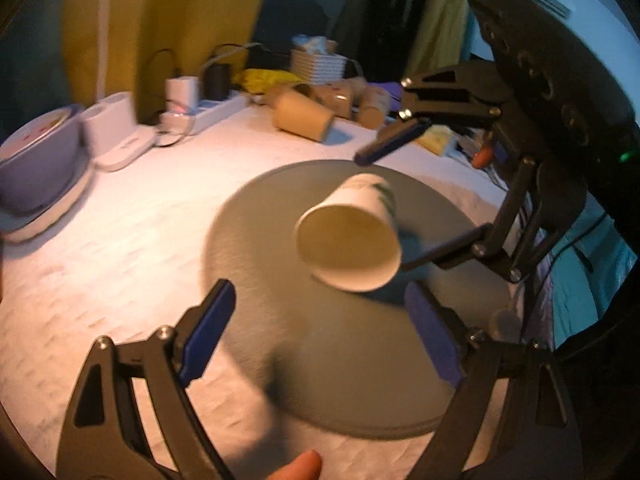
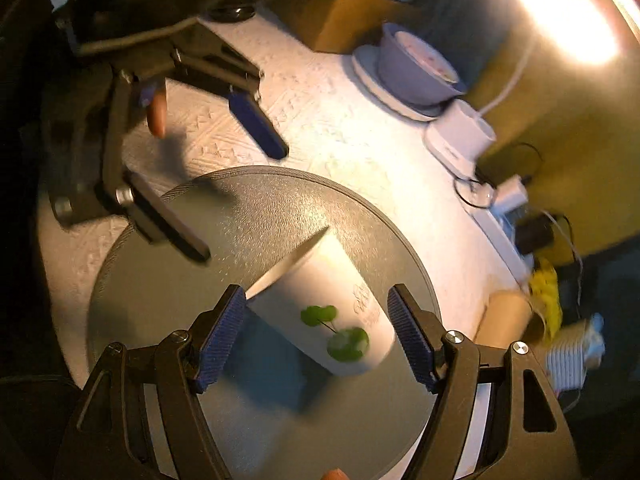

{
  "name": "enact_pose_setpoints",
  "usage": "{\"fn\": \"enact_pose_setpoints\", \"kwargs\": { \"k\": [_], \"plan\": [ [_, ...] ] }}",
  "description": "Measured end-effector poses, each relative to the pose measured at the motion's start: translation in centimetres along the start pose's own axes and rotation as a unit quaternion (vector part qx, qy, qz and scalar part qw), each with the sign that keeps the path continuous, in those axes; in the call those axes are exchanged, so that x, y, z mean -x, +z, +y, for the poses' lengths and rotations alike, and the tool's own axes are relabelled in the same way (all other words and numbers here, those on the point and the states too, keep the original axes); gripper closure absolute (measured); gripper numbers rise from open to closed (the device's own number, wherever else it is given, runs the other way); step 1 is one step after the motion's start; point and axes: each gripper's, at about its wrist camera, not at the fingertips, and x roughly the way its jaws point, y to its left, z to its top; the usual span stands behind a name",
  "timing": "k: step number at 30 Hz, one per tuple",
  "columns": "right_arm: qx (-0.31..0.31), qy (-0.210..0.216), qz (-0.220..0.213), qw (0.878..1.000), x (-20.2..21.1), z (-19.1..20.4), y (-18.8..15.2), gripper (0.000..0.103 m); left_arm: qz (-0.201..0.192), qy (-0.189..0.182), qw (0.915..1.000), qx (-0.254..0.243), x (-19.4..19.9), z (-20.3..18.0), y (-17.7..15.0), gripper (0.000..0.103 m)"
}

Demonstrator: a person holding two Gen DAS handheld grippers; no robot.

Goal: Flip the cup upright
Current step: 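Grasp the cup rim with the right tool while the left tool holds it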

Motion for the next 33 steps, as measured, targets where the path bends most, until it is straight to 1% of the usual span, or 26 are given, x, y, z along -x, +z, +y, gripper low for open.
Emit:
{"fn": "enact_pose_setpoints", "kwargs": {
  "k": [4,7,12,16,19,22,26,28,30,33],
  "plan": [
    [0.039,0.019,0.025,0.999,-1.4,0.0,1.4,0.027,-0.01,0.024,0.9989,0.039,0.5,2.4,-0.4,0.015],
    [0.075,0.03,0.053,0.995,-2.4,-0.1,2.5,0.027,-0.02,0.029,0.9982,0.048,0.7,2.9,-0.3,0.015],
    [0.118,0.041,0.087,0.988,-3.8,0.0,4.0,0.027,-0.004,0.041,0.9974,0.058,0.1,3.6,-0.5,0.015],
    [0.157,0.047,0.112,0.98,-4.6,0.3,4.8,0.027,0.001,0.049,0.9966,0.067,-0.1,3.9,-0.7,0.015],
    [0.181,0.046,0.125,0.974,-4.9,0.3,5.1,0.027,0.002,0.054,0.9957,0.075,0.0,4.1,-0.7,0.015],
    [0.211,0.049,0.139,0.966,-5.4,0.5,5.1,0.026,-0.001,0.06,0.9944,0.087,0.3,4.6,-0.7,0.015],
    [0.245,0.034,0.153,0.957,-6.0,0.5,5.1,0.025,-0.008,0.062,0.9933,0.098,0.7,5.0,-0.8,0.015],
    [0.254,0.034,0.157,0.954,-6.2,0.3,5.1,0.024,-0.009,0.061,0.9931,0.1,0.8,5.0,-0.8,0.015],
    [0.274,0.027,0.153,0.949,-6.1,0.4,5.1,0.019,-0.009,0.06,0.9931,0.1,0.8,5.0,-0.9,0.015],
    [0.304,0.017,0.154,0.94,-6.3,0.8,4.7,0.019,-0.009,0.06,0.9931,0.1,0.9,4.9,-0.9,0.015]
  ]
}}
